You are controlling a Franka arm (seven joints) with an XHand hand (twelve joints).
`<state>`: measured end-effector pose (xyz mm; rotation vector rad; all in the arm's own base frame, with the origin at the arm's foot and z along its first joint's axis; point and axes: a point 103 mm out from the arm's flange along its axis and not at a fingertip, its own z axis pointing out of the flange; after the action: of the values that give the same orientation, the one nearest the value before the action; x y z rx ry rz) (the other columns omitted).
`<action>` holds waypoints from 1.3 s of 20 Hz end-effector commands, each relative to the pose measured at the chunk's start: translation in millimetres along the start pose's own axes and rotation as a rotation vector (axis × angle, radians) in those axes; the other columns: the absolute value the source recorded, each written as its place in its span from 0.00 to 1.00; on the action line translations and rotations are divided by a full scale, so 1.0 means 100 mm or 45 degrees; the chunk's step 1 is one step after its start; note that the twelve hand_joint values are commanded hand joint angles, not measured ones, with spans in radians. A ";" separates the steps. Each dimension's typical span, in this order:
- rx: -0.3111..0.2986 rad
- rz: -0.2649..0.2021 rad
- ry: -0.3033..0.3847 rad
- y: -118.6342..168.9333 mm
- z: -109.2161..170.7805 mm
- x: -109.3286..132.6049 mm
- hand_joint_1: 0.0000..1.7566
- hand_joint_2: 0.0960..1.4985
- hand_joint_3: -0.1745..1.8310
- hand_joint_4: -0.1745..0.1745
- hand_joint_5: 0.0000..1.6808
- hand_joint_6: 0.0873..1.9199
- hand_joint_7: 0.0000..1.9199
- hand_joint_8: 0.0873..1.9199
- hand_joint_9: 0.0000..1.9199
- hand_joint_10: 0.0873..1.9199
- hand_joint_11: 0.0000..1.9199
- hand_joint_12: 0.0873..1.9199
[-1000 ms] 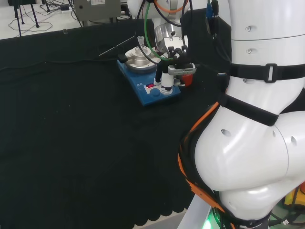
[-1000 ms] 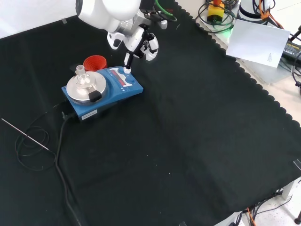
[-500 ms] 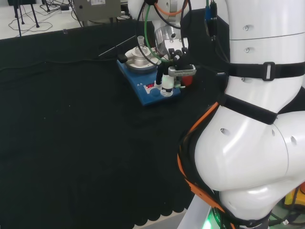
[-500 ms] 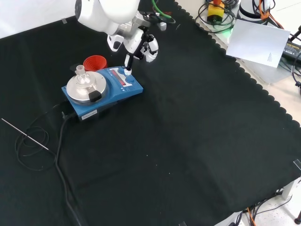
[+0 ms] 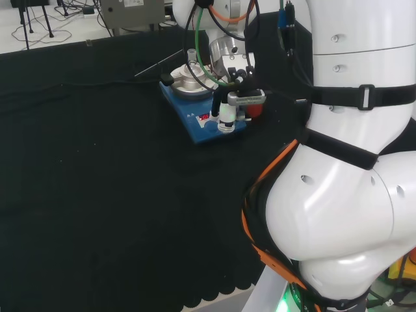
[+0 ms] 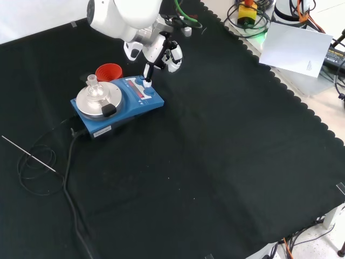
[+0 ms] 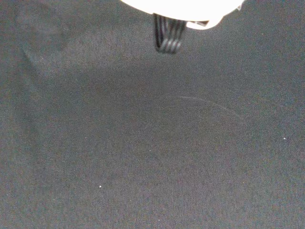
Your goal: Turn on the heater.
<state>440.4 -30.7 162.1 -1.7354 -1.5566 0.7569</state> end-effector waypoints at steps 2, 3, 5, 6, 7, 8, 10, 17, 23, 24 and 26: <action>0.010 -0.002 -0.004 0.01 -0.01 0.01 0.80 0.42 0.60 0.46 0.14 0.00 0.76 0.87 0.80 0.74 0.72 0.68; 0.011 0.000 -0.006 0.01 -0.01 0.01 0.80 0.42 0.60 0.46 0.14 0.00 0.76 0.87 0.80 0.74 0.72 0.68; 0.013 -0.001 -0.006 0.02 -0.01 0.02 0.80 0.42 0.60 0.46 0.14 0.00 0.76 0.87 0.80 0.74 0.72 0.68; 0.015 -0.001 -0.007 0.02 -0.02 0.02 0.80 0.42 0.60 0.46 0.14 0.00 0.76 0.87 0.80 0.74 0.72 0.68; 0.016 0.000 -0.006 0.02 -0.02 0.02 0.80 0.42 0.60 0.46 0.14 0.00 0.76 0.87 0.80 0.74 0.72 0.68; 0.018 0.001 -0.007 0.03 -0.02 0.02 0.80 0.42 0.60 0.46 0.14 0.00 0.76 0.87 0.80 0.74 0.72 0.68; 0.026 -0.001 -0.005 0.03 -0.02 0.02 0.80 0.42 0.60 0.46 0.14 0.00 0.76 0.87 0.80 0.74 0.72 0.68; 0.025 -0.003 -0.027 0.07 -0.03 0.07 0.80 0.42 0.61 0.45 0.14 0.00 0.76 0.87 0.80 0.74 0.72 0.68; 0.021 0.020 -0.041 0.05 -0.02 0.06 0.80 0.42 0.61 0.45 0.15 0.00 0.76 0.87 0.80 0.74 0.72 0.68; 0.021 0.020 -0.040 0.05 -0.02 0.06 0.80 0.42 0.61 0.45 0.15 0.00 0.76 0.87 0.80 0.74 0.72 0.68; 0.021 0.021 -0.039 0.05 -0.02 0.05 0.80 0.42 0.61 0.45 0.15 0.00 0.76 0.87 0.80 0.74 0.72 0.68</action>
<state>445.8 -25.3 159.5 -1.7323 -1.5546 0.8063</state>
